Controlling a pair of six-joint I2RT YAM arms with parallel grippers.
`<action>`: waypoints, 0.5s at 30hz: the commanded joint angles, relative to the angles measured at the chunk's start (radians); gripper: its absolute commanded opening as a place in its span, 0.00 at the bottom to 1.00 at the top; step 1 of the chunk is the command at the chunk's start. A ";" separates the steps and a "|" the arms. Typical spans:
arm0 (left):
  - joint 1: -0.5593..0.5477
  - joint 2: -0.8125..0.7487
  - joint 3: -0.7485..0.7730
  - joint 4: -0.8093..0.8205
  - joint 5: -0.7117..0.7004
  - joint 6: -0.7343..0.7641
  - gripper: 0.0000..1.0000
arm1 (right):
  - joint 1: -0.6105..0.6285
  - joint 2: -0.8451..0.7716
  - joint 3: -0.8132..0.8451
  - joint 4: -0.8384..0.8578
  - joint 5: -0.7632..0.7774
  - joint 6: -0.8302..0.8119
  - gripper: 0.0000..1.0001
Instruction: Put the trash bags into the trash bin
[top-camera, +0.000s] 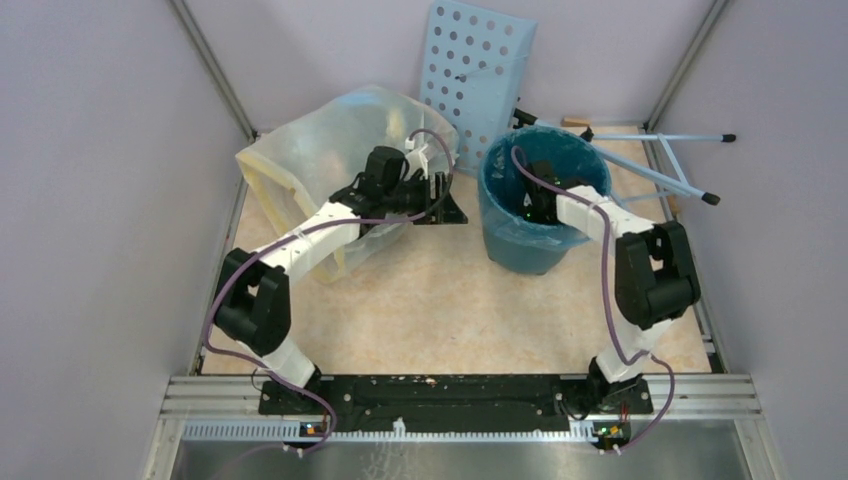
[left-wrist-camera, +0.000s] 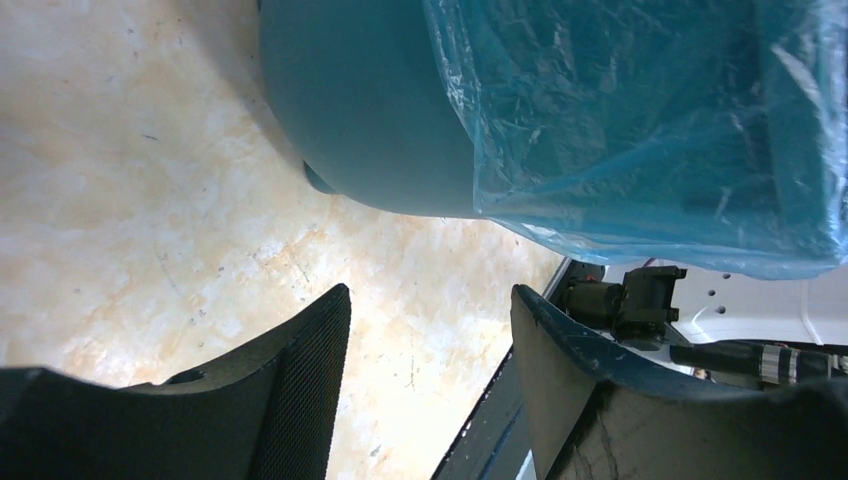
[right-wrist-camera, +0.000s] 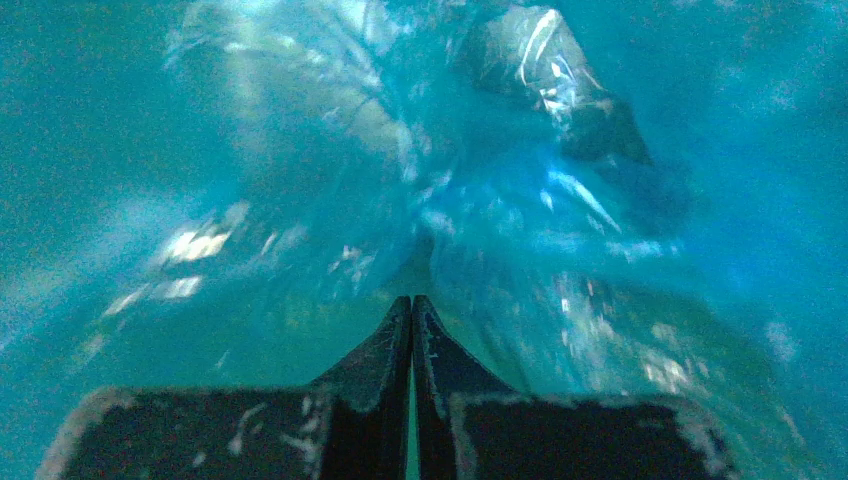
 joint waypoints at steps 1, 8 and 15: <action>0.015 -0.092 0.046 -0.057 -0.044 0.048 0.66 | -0.004 -0.150 0.054 -0.048 0.028 0.010 0.00; 0.028 -0.202 0.065 -0.127 -0.107 0.091 0.66 | 0.011 -0.319 0.132 -0.121 0.064 -0.054 0.00; 0.029 -0.335 0.076 -0.203 -0.189 0.122 0.68 | 0.054 -0.395 0.402 -0.239 0.079 -0.217 0.40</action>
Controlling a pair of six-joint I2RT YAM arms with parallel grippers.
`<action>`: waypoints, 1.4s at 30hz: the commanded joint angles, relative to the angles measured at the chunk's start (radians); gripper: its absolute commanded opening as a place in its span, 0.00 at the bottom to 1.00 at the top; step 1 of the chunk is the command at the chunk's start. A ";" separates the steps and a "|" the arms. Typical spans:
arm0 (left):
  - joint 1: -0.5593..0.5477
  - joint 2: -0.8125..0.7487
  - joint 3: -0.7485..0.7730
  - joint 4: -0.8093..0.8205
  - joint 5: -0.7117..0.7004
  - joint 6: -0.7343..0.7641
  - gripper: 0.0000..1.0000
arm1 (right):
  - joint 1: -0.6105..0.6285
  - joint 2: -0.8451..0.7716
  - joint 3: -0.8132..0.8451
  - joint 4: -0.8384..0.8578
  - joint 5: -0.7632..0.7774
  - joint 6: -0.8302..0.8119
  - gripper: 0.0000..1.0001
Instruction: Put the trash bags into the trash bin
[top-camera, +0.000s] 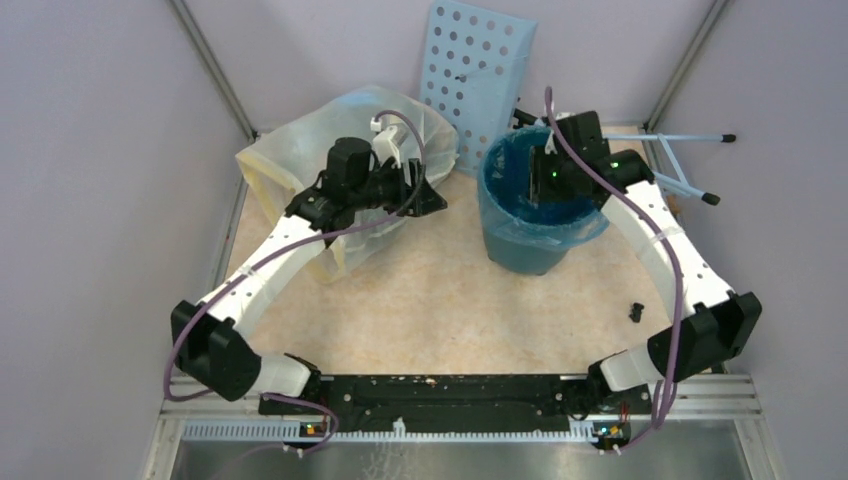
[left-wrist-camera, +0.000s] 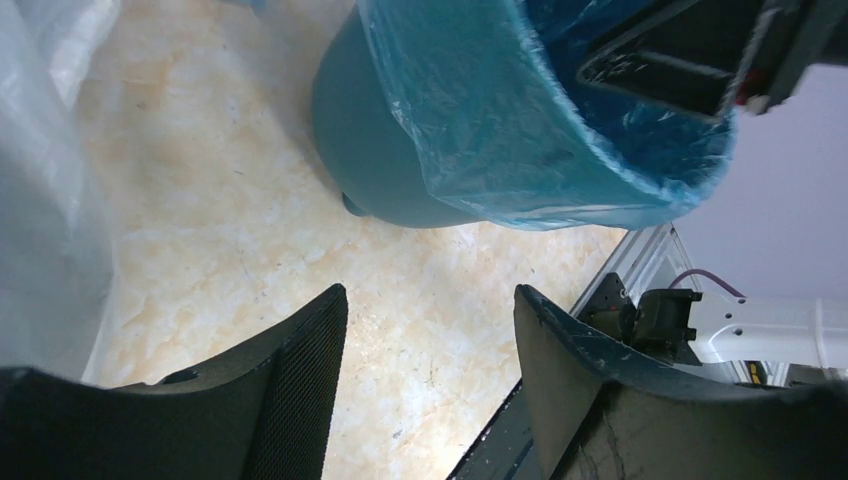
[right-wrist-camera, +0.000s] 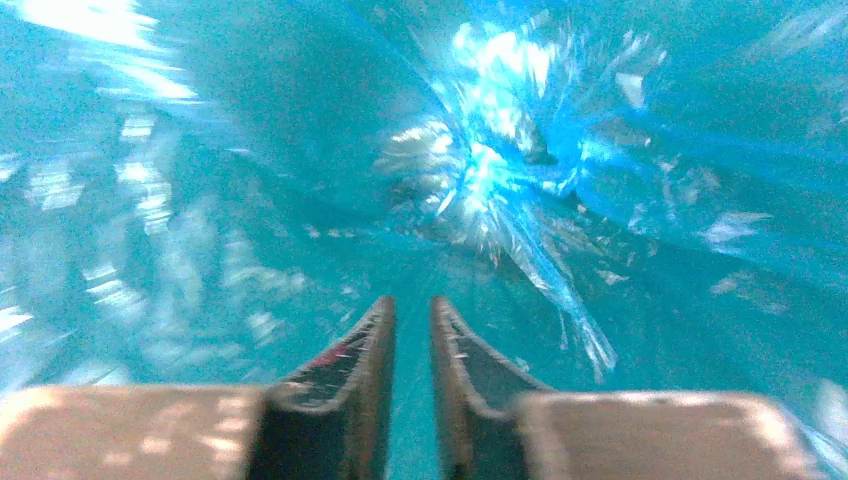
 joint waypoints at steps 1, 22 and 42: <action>0.004 -0.118 0.045 -0.038 -0.070 0.041 0.68 | 0.029 -0.083 0.174 -0.075 -0.014 -0.113 0.47; 0.004 -0.342 -0.033 -0.044 -0.300 0.132 0.99 | 0.221 -0.009 0.304 -0.204 -0.155 -0.251 0.49; 0.004 -0.422 -0.082 -0.065 -0.372 0.163 0.99 | 0.226 0.093 0.268 -0.151 -0.045 -0.367 0.00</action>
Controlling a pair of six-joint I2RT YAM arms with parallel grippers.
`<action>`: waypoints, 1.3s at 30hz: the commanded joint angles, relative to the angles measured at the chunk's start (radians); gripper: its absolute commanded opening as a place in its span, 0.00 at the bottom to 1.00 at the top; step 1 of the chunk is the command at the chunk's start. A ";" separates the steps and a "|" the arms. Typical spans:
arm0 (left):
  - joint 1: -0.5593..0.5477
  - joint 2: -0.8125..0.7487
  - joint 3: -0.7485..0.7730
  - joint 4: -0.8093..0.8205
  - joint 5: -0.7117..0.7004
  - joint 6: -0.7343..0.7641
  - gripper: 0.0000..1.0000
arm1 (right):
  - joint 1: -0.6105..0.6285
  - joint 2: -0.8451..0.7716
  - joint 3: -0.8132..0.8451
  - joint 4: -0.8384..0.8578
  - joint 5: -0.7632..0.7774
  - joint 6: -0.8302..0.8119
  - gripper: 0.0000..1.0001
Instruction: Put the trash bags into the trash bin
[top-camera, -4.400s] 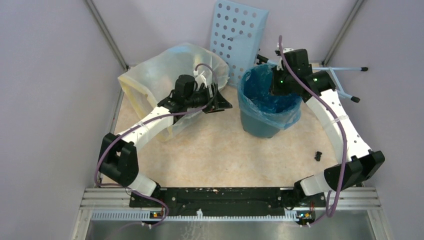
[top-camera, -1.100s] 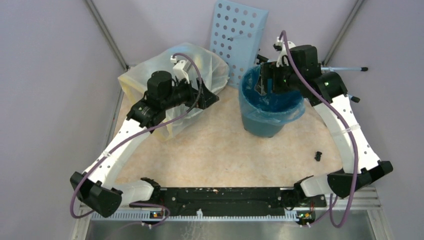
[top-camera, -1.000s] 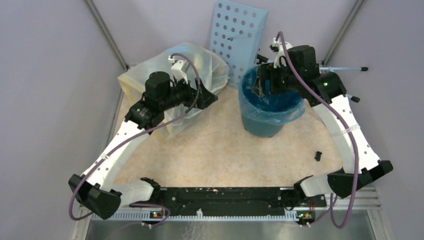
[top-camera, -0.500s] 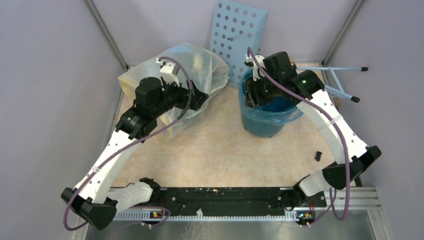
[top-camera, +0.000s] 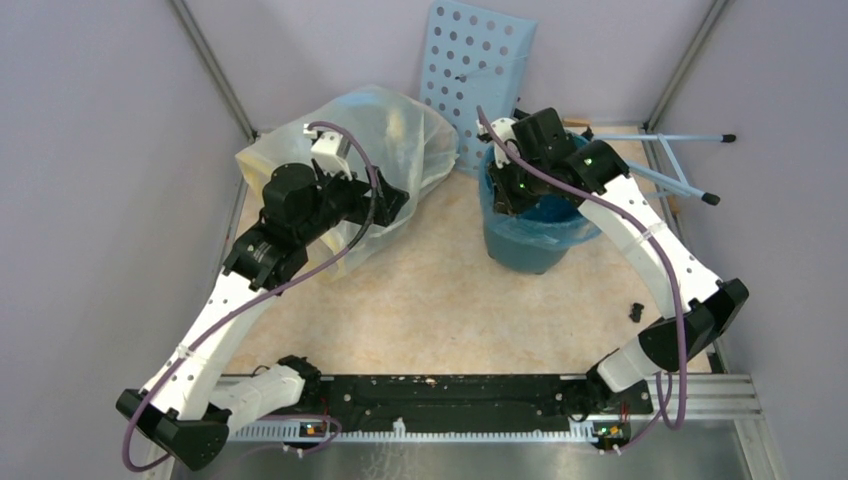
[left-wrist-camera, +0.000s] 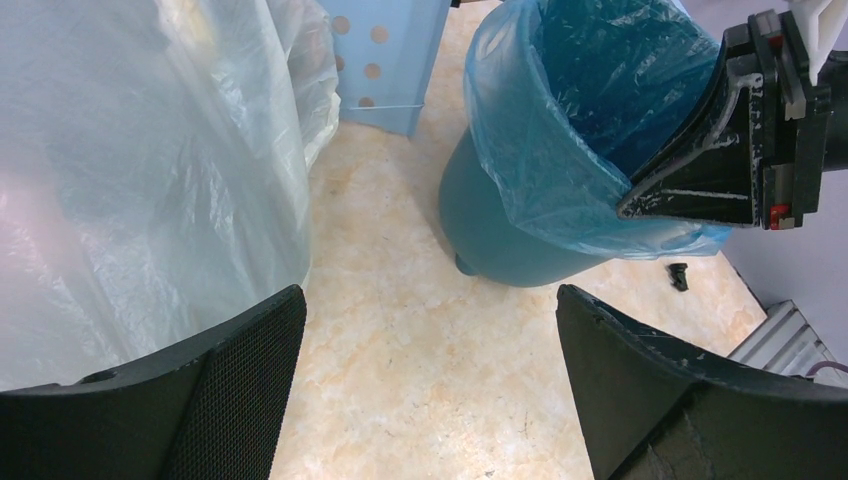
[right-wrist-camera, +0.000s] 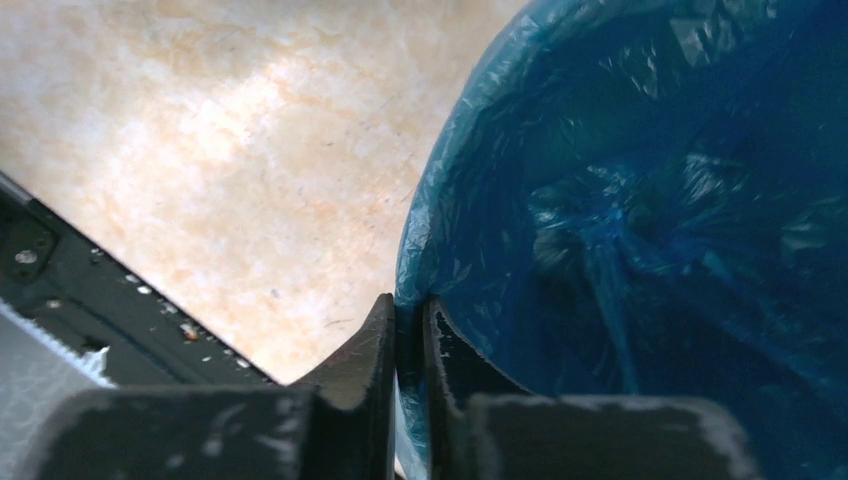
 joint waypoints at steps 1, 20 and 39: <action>0.004 -0.030 -0.015 0.020 -0.016 0.015 0.99 | 0.008 0.034 0.024 0.035 0.098 -0.052 0.00; 0.003 -0.091 -0.011 -0.036 -0.062 0.021 0.99 | -0.001 0.109 0.195 0.198 0.044 0.026 0.60; 0.003 -0.081 0.004 -0.048 -0.086 0.030 0.99 | 0.030 0.128 0.140 0.105 0.156 0.038 0.31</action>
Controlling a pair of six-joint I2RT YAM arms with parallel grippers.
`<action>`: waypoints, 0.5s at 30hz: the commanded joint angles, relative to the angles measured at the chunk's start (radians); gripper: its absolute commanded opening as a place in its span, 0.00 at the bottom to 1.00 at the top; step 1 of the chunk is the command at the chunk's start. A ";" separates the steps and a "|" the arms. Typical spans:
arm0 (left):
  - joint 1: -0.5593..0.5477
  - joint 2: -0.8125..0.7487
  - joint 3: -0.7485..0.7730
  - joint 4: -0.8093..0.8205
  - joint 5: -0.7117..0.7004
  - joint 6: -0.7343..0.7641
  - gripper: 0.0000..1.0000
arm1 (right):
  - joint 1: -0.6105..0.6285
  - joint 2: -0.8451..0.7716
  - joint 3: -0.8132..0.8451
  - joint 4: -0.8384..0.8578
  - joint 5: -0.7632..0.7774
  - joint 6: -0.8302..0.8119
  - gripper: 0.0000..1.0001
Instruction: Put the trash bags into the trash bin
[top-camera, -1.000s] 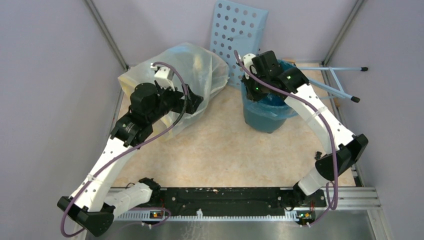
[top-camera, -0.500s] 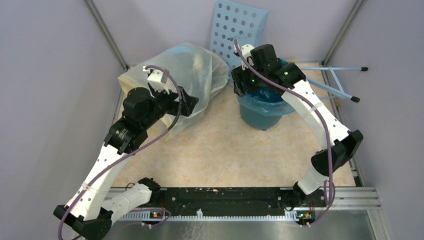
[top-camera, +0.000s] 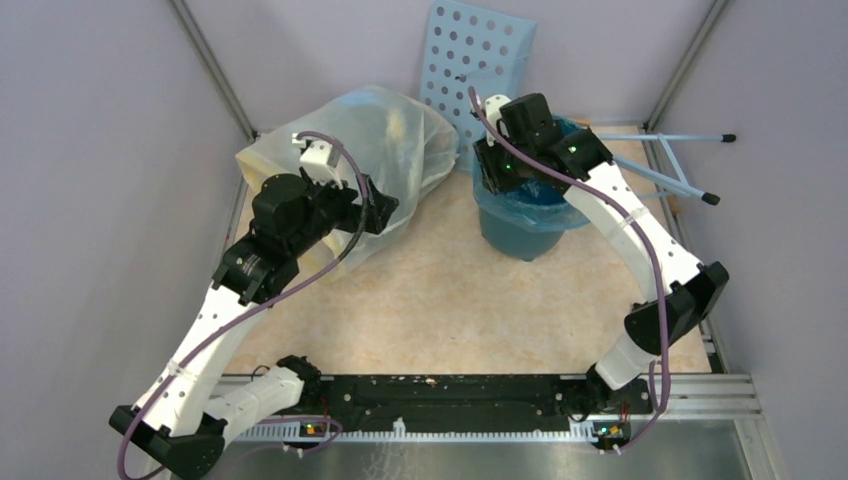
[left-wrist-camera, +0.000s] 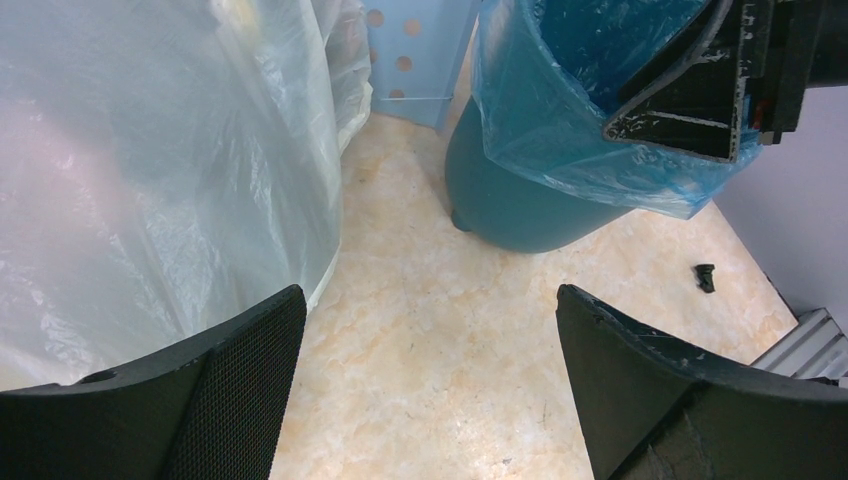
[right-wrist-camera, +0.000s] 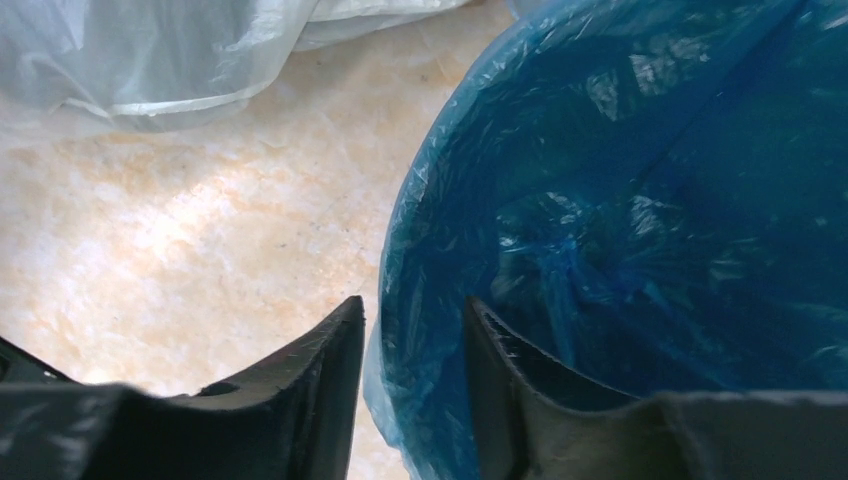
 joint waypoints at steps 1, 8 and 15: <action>0.004 -0.013 0.029 0.002 -0.032 0.011 0.99 | 0.025 0.055 0.052 -0.016 0.015 0.020 0.23; 0.003 -0.043 0.026 -0.020 -0.063 0.015 0.99 | 0.071 0.143 0.179 -0.018 -0.016 0.044 0.00; 0.004 -0.047 0.020 -0.010 -0.074 0.017 0.99 | 0.132 0.251 0.333 -0.019 -0.027 0.075 0.00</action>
